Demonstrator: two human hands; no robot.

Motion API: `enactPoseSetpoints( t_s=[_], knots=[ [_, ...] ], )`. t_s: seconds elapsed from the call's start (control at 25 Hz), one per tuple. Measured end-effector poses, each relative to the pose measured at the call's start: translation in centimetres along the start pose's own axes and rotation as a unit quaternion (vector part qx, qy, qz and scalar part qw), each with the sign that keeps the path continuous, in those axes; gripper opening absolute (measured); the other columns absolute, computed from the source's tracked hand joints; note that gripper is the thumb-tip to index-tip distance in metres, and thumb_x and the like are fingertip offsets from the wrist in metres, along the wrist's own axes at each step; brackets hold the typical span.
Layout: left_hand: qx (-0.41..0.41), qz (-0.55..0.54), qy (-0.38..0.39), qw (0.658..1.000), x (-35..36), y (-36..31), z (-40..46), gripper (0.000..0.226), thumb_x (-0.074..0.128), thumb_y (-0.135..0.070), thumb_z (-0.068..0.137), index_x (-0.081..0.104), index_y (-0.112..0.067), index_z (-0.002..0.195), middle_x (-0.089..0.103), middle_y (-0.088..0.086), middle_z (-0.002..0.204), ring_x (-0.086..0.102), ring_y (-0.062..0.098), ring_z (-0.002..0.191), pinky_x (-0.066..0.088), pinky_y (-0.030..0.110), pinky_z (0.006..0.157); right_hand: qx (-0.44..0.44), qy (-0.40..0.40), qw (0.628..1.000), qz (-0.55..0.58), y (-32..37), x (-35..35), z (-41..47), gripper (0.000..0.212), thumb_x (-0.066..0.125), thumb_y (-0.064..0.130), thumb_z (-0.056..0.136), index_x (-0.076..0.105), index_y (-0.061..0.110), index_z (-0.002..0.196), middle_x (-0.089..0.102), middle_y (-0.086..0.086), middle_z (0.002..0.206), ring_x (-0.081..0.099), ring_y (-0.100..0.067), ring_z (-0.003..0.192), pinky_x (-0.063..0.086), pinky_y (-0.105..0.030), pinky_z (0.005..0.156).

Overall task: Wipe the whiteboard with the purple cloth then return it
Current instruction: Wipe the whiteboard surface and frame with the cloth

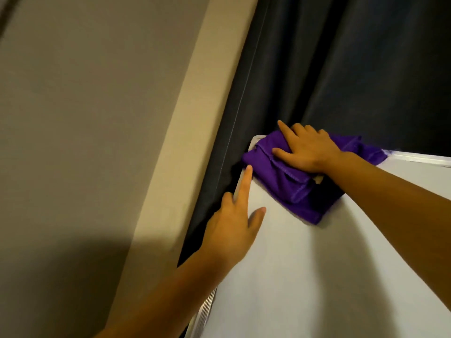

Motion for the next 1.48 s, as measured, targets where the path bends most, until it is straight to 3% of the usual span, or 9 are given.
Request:
enactPoseSetpoints(
  t_s=[0.24, 0.4, 0.6, 0.88, 1.0, 1.12, 1.28, 1.4, 1.48],
  knots=[
    [-0.025, 0.043, -0.029, 0.998, -1.0, -0.8, -1.0, 0.084, 0.037, -0.054, 0.090, -0.038, -0.043, 0.126, 0.048, 0.004, 0.111, 0.043, 0.003, 0.064, 0.032, 0.014, 0.050, 0.119, -0.020, 0.992, 0.030, 4.8, -0.7, 1.7, 0.067, 0.020, 0.067, 0.086, 0.013, 0.036, 0.144, 0.030, -0.016, 0.147, 0.031, -0.040, 0.130, 0.021, -0.058, 0.105],
    [-0.066, 0.009, -0.031, 0.997, -1.4, -0.4, -2.1, 0.085, 0.040, -0.054, 0.088, -0.023, -0.030, 0.140, 0.044, 0.003, 0.133, 0.050, 0.004, 0.089, 0.036, 0.015, 0.066, -0.031, -0.026, 0.999, 0.007, 7.4, -1.2, 1.2, 0.059, 0.023, 0.068, 0.084, 0.032, 0.041, 0.136, 0.031, -0.008, 0.147, 0.025, -0.039, 0.133, 0.019, -0.062, 0.105],
    [-0.072, -0.011, -0.031, 0.997, -1.0, -0.6, -4.4, 0.085, 0.044, -0.053, 0.087, -0.016, -0.029, 0.143, 0.045, 0.004, 0.134, 0.052, 0.008, 0.101, 0.037, 0.013, 0.072, -0.212, -0.004, 0.977, 0.032, 9.0, -0.9, -2.1, 0.053, 0.030, 0.060, 0.088, 0.052, 0.030, 0.125, 0.045, -0.001, 0.141, 0.018, -0.029, 0.141, 0.009, -0.056, 0.113],
    [-0.022, -0.070, -0.038, 0.997, -1.4, -1.2, -6.9, 0.088, 0.058, -0.046, 0.083, -0.004, -0.034, 0.144, 0.051, 0.005, 0.130, 0.052, 0.004, 0.102, 0.047, 0.021, 0.083, -0.251, 0.028, 0.964, 0.077, 9.7, -1.4, -4.8, 0.048, 0.033, 0.051, 0.092, 0.057, 0.020, 0.120, 0.053, -0.008, 0.129, 0.028, -0.027, 0.134, 0.010, -0.049, 0.115],
    [-0.052, -0.060, -0.011, 0.997, -1.5, -0.4, -10.6, 0.078, 0.043, -0.058, 0.080, -0.009, -0.048, 0.137, 0.061, -0.007, 0.096, 0.056, 0.000, 0.068, 0.048, 0.011, 0.064, -0.259, 0.040, 0.962, 0.076, 10.6, -1.2, -6.6, 0.049, 0.032, 0.052, 0.092, 0.056, 0.019, 0.119, 0.052, -0.009, 0.129, 0.027, -0.028, 0.134, 0.013, -0.048, 0.114],
    [-0.133, -0.039, 0.033, 0.990, -1.9, 0.4, -14.8, 0.076, 0.034, -0.058, 0.081, -0.006, -0.040, 0.143, 0.045, -0.020, 0.066, 0.050, 0.001, 0.051, 0.039, 0.007, 0.046, -0.261, 0.053, 0.960, 0.083, 12.1, -0.7, -9.5, 0.051, 0.030, 0.053, 0.092, 0.053, 0.019, 0.122, 0.048, -0.009, 0.133, 0.021, -0.028, 0.137, 0.013, -0.049, 0.116],
    [-0.147, -0.062, 0.079, 0.984, -2.5, 0.4, -17.0, 0.065, 0.036, -0.041, 0.093, -0.009, -0.040, 0.141, 0.061, -0.004, 0.101, 0.054, -0.001, 0.074, 0.039, 0.010, 0.065, -0.260, 0.043, 0.960, 0.092, 13.8, -0.4, -12.5, 0.051, 0.030, 0.051, 0.093, 0.052, 0.017, 0.121, 0.046, -0.010, 0.134, 0.016, -0.031, 0.140, 0.009, -0.050, 0.116],
    [-0.138, -0.048, 0.108, 0.983, -3.2, 0.0, -18.8, 0.065, 0.035, -0.036, 0.096, -0.013, -0.042, 0.140, 0.047, 0.005, 0.135, 0.050, 0.001, 0.101, 0.037, 0.012, 0.083, -0.248, 0.038, 0.963, 0.102, 14.1, -0.7, -13.5, 0.050, 0.031, 0.051, 0.093, 0.052, 0.016, 0.121, 0.045, -0.010, 0.135, 0.011, -0.031, 0.141, 0.011, -0.051, 0.116],
    [-0.132, -0.063, 0.125, 0.981, -3.6, -0.1, -19.7, 0.069, 0.036, -0.032, 0.096, -0.014, -0.038, 0.142, 0.038, 0.005, 0.143, 0.042, -0.011, 0.104, 0.029, 0.004, 0.084, -0.249, 0.036, 0.962, 0.102, 14.4, -0.9, -14.2, 0.051, 0.031, 0.052, 0.092, 0.052, 0.016, 0.121, 0.045, -0.010, 0.135, 0.011, -0.031, 0.141, 0.010, -0.051, 0.116]
  ],
)
Point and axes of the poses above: each hand's wrist, its own z-axis towards the middle knuckle, its own x-axis out of the palm, y = z × x, the point moved 2 cm from there along z, towards the middle knuckle
